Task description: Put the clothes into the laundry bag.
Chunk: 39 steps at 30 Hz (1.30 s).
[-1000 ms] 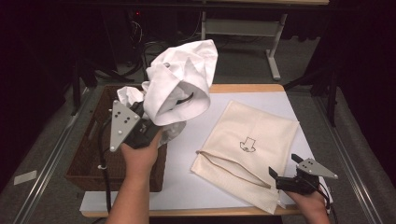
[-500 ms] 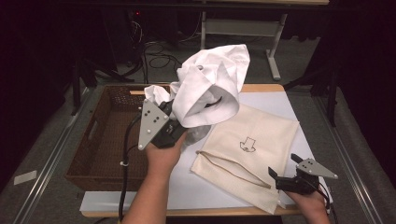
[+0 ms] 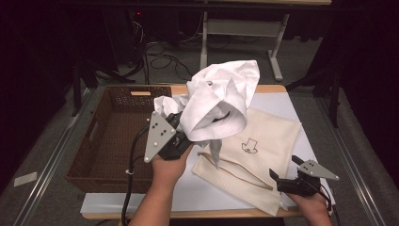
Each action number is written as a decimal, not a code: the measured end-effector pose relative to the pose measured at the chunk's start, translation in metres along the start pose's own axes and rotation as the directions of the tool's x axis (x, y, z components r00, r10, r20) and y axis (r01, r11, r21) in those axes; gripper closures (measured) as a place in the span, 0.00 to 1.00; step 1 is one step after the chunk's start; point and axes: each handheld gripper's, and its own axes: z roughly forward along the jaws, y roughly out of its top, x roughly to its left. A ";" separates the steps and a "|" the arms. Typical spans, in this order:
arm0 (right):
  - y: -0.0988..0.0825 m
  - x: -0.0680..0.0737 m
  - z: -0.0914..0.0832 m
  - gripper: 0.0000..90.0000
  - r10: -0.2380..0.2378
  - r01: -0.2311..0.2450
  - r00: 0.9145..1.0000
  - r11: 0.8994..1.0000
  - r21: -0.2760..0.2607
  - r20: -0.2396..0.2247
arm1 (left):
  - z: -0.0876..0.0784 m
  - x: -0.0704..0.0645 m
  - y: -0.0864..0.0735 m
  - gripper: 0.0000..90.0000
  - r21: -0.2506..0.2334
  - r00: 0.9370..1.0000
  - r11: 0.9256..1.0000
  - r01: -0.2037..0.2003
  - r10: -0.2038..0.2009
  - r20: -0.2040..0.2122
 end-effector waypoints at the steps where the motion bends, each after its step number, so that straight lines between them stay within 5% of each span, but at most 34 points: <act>1: 0.000 0.000 0.000 0.02 -0.004 0.004 1.000 1.000 0.000 -0.001 | -0.004 0.000 0.000 0.80 0.003 1.000 1.000 -0.002 0.002 -0.001; 8: 0.001 0.001 0.001 0.03 -0.004 0.004 1.000 1.000 -0.001 -0.002 | -0.039 0.001 -0.007 0.79 0.073 0.999 0.997 -0.039 0.039 -0.004; 15: 0.002 0.004 0.003 0.04 -0.006 0.006 1.000 1.000 -0.001 -0.007 | -0.051 -0.005 -0.035 0.79 0.163 1.000 0.987 -0.003 -0.002 0.029; 21: 0.003 0.007 0.004 0.06 0.000 0.000 1.000 1.000 -0.001 -0.014 | -0.048 -0.016 -0.069 0.79 0.247 0.999 0.969 0.008 -0.020 0.048; 24: 0.003 0.009 0.006 0.10 0.002 -0.002 0.999 1.000 0.012 -0.032 | -0.047 -0.020 -0.085 0.79 0.276 0.997 0.960 0.042 -0.060 0.057; 30: 0.007 0.015 0.009 0.20 0.007 -0.006 0.998 1.000 0.025 -0.065 | -0.040 -0.029 -0.111 0.79 0.360 0.991 0.931 0.057 -0.097 0.094; 37: 0.011 0.023 0.020 0.26 0.028 -0.022 0.995 0.998 0.059 -0.092 | -0.036 -0.033 -0.132 0.79 0.424 0.983 0.901 0.094 -0.153 0.107; 39: 0.012 0.024 0.021 0.27 0.025 -0.018 0.995 0.998 0.066 -0.097 | -0.035 -0.033 -0.133 0.79 0.426 0.982 0.899 0.098 -0.157 0.105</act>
